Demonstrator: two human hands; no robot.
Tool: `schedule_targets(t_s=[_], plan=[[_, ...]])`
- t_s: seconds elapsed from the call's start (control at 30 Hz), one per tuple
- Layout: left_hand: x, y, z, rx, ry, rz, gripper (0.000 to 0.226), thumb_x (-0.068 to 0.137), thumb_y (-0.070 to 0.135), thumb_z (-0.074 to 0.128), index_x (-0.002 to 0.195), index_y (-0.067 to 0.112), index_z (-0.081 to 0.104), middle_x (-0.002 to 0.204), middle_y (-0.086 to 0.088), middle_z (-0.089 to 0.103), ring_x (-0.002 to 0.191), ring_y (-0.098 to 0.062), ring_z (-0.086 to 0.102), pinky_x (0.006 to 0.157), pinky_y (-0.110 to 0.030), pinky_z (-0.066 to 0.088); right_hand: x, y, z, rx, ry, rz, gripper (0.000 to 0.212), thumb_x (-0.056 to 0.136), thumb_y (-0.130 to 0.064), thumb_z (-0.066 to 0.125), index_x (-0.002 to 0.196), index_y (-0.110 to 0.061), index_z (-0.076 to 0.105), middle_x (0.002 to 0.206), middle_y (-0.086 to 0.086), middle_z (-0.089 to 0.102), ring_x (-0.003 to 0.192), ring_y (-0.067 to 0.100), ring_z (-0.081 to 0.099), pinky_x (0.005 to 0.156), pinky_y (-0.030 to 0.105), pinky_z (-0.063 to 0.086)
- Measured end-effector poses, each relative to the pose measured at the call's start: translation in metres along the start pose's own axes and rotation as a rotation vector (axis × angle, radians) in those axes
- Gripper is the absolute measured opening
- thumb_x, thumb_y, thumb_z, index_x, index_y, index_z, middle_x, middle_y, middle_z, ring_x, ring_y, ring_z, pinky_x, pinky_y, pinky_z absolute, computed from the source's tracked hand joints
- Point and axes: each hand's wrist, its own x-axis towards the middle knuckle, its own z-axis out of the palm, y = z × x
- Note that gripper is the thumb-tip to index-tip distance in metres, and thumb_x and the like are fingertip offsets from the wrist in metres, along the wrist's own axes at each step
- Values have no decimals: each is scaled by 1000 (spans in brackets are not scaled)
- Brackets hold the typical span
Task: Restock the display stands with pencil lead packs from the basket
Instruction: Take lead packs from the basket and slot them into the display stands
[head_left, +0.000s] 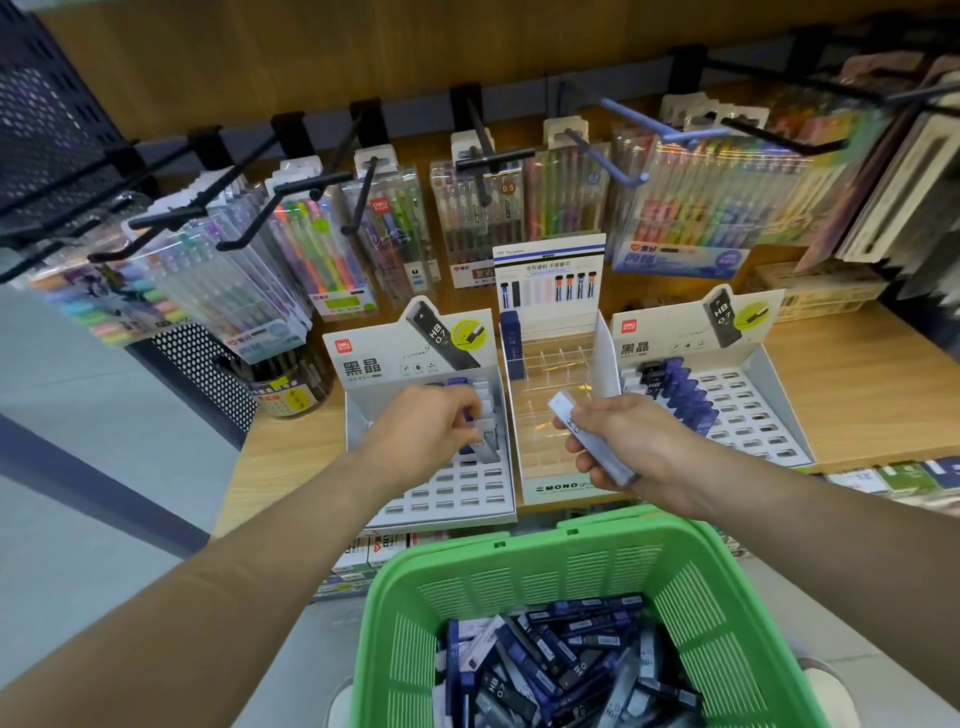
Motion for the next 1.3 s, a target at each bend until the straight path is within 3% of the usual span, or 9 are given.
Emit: schedule_targets(t_s=[0.13, 0.37, 0.5, 0.63, 0.77, 0.9, 1.07, 1.17, 1.3], plan=[[0, 3, 6, -71, 53, -7, 9, 85, 24, 71, 89, 16, 69, 84, 1, 70, 80, -17, 63, 77, -33, 52, 0, -3, -3, 24, -20, 17, 25, 99, -3, 52, 124, 1, 57, 81, 12, 71, 63, 18, 69, 49, 26, 53], [2, 3, 6, 40, 30, 76, 20, 93, 24, 60, 103, 16, 75, 96, -1, 70, 90, -18, 62, 84, -33, 49, -4, -3, -3, 55, -106, 41, 21, 95, -6, 60, 113, -16, 61, 85, 8, 76, 74, 21, 74, 62, 34, 56], [6, 16, -9, -609, -37, -221, 20, 93, 26, 61, 101, 12, 74, 81, 0, 73, 71, -9, 66, 70, -25, 56, -4, -2, -1, 49, -114, 7, 19, 93, -4, 63, 107, -17, 65, 81, 6, 74, 70, 18, 73, 57, 31, 56], [2, 32, -23, -890, -216, -183, 13, 85, 20, 69, 96, 14, 72, 75, -5, 72, 64, -11, 64, 62, -21, 55, -5, -4, 7, 15, -182, -48, 18, 89, -2, 67, 104, -13, 70, 75, 6, 75, 70, 17, 73, 55, 26, 56], [0, 32, -33, -868, -131, -172, 3, 82, 6, 72, 84, 9, 72, 65, -6, 70, 59, -10, 65, 57, -19, 54, -2, -4, 16, -60, -145, -130, 5, 88, -13, 72, 92, -14, 70, 78, 7, 73, 70, 15, 71, 60, 24, 56], [-1, 2, -51, -692, -5, -206, 7, 82, 8, 72, 88, 12, 73, 66, -3, 72, 60, -12, 68, 62, -25, 58, 2, 9, 18, -556, -58, -269, 8, 95, -21, 63, 92, -18, 70, 76, -5, 66, 71, 13, 64, 60, 21, 50], [-11, -19, -38, -448, 72, -209, 11, 79, 17, 78, 75, 26, 74, 64, 3, 71, 64, -14, 70, 69, -32, 59, 7, 40, 34, -994, -176, -321, 33, 99, -19, 49, 130, -17, 61, 112, 1, 66, 65, 2, 56, 57, 10, 41], [-12, -18, -17, -294, 59, -169, 5, 78, 25, 78, 76, 28, 75, 64, 10, 70, 61, -2, 65, 63, -22, 54, 12, 54, 45, -1165, -234, -311, 42, 100, -19, 46, 142, -16, 47, 133, 8, 58, 94, 17, 62, 81, 26, 51], [-18, -18, 4, -188, 54, -117, 15, 83, 29, 73, 93, 19, 77, 80, 6, 72, 62, 0, 59, 61, -17, 48, 15, 68, 52, -1301, -216, -344, 32, 99, -17, 45, 128, -8, 56, 119, 11, 64, 107, 25, 60, 92, 36, 51]])
